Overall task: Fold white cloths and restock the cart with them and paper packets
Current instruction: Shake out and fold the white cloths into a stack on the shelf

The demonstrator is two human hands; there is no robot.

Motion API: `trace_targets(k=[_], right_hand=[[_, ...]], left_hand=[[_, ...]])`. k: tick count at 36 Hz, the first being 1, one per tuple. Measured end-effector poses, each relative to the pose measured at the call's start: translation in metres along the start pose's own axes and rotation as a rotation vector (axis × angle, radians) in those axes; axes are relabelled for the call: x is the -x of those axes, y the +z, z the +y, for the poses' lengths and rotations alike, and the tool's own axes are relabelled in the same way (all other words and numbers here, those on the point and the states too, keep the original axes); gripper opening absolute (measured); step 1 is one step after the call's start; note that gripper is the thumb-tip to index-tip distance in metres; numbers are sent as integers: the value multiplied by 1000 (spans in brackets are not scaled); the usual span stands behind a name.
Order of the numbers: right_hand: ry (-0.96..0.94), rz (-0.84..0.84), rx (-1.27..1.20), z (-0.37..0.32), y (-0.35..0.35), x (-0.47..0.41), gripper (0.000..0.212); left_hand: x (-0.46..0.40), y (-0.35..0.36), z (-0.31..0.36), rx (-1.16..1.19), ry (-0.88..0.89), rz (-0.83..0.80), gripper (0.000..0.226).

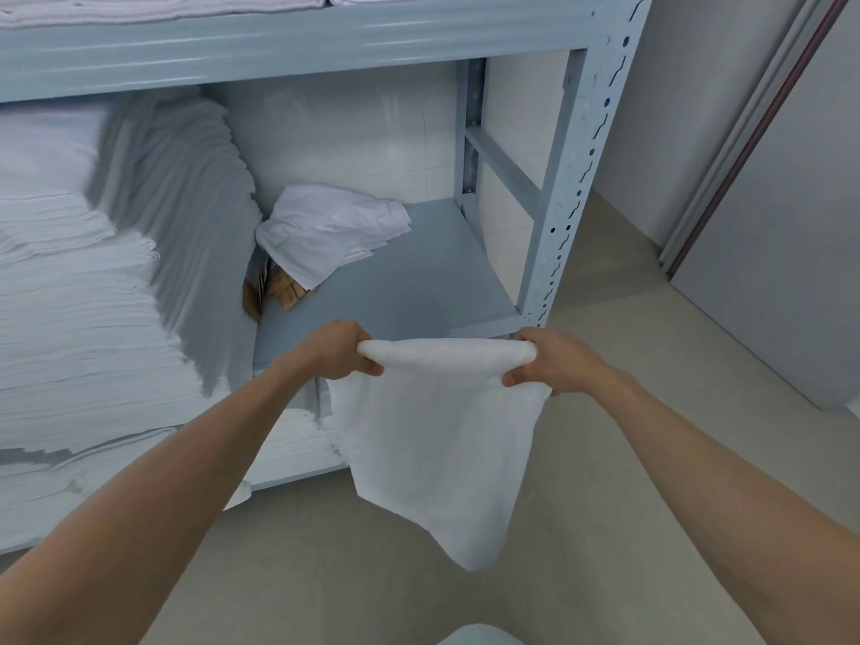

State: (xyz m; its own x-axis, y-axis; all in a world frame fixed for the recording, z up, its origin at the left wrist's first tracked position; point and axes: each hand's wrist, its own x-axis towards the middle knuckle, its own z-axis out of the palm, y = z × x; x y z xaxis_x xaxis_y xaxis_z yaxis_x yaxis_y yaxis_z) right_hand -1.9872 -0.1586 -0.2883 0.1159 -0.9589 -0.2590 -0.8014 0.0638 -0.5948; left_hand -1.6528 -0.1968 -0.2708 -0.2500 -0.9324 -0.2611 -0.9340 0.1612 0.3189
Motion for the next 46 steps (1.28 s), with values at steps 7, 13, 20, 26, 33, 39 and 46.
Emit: trace_targets(k=[7,13,20,26,33,39,46], right_hand=[[-11,-147,-15,-17,2,-22,45],[13,-94,27,-40,-10,-63,34],[-112,399,225,-88,-73,-145,21],[-347,802,239,-114,-135,-195,33],[-342,741,272,-63,-95,-230,45],[-154,403,353,39,20,-260,53],[12,195,363,98,103,-259,61]], left_hand=[[-7,-10,-19,-9,7,-54,20],[-34,-36,-29,-6,-13,-29,24],[-100,-102,-9,-103,-68,425,33],[-150,-160,9,-141,84,896,28],[-191,-105,-17,-40,270,685,32],[-235,30,-49,-194,111,246,59],[-223,138,-73,-282,-18,-145,53]])
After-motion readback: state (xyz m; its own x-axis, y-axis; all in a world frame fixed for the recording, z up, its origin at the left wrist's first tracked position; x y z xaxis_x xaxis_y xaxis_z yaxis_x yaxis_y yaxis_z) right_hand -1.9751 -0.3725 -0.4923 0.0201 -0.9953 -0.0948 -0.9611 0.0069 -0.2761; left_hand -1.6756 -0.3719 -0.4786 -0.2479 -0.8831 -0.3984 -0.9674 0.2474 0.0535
